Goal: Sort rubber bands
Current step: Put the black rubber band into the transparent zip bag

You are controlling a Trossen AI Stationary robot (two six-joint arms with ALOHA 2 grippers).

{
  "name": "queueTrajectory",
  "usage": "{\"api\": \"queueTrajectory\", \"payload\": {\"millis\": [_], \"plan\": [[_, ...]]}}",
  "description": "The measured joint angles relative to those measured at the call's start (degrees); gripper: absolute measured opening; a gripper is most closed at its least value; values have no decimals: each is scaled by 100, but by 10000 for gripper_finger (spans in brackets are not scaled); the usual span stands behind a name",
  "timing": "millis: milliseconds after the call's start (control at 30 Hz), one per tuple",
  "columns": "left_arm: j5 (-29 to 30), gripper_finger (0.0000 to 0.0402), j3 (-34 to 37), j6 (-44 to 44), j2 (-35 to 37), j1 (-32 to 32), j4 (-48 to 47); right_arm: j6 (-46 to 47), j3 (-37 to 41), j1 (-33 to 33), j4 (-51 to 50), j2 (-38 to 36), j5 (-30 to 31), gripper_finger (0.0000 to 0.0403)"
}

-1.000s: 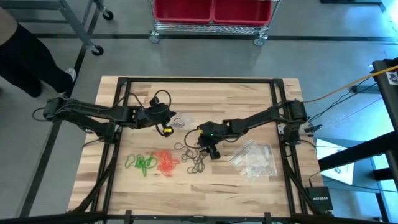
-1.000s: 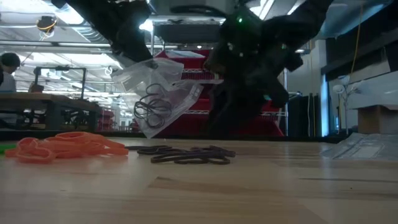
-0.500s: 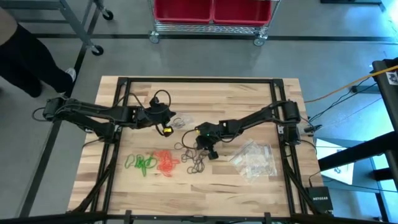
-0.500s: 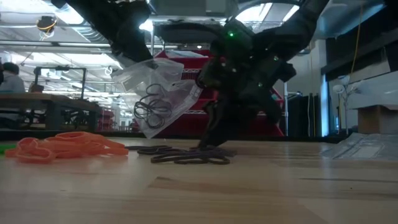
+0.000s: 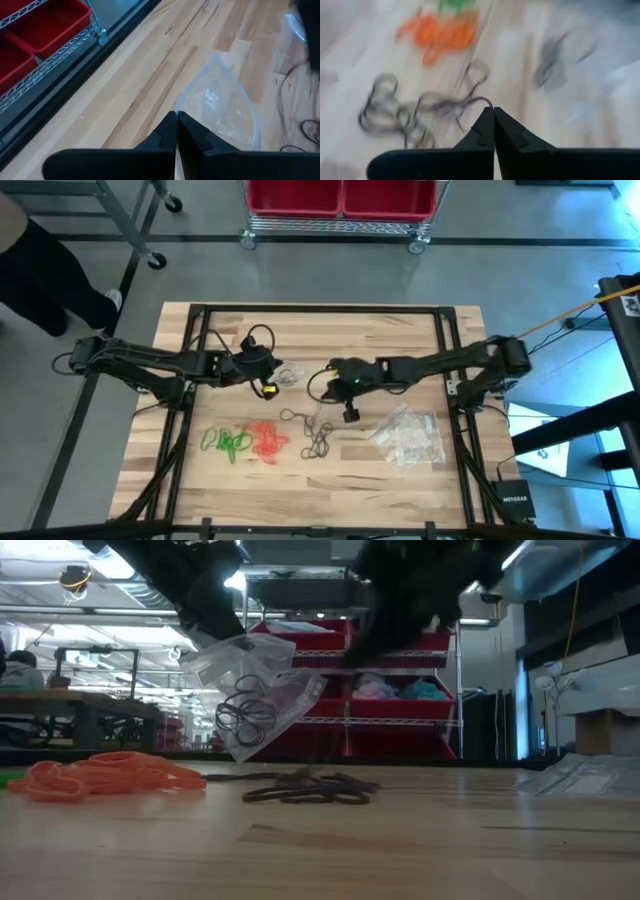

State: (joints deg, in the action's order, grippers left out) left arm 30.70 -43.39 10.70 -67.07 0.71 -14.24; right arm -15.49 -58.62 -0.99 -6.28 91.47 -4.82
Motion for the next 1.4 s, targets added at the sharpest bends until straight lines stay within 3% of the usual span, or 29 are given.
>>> {"api": "queueTrajectory", "payload": {"millis": [167,567,1067,1400], "plan": [[0,0,1,0,0,2,24,24,-457,0,-22,-404,302,0],[-1,0,0,0,0,1,31,9,-1894,68,-254,-385,1123,0],[-201,0,1,-33,0,4,93,254,-1944,323,815,58,933,0],[-200,0,0,-65,0,15,273,325,-1944,376,976,371,926,0]]}}
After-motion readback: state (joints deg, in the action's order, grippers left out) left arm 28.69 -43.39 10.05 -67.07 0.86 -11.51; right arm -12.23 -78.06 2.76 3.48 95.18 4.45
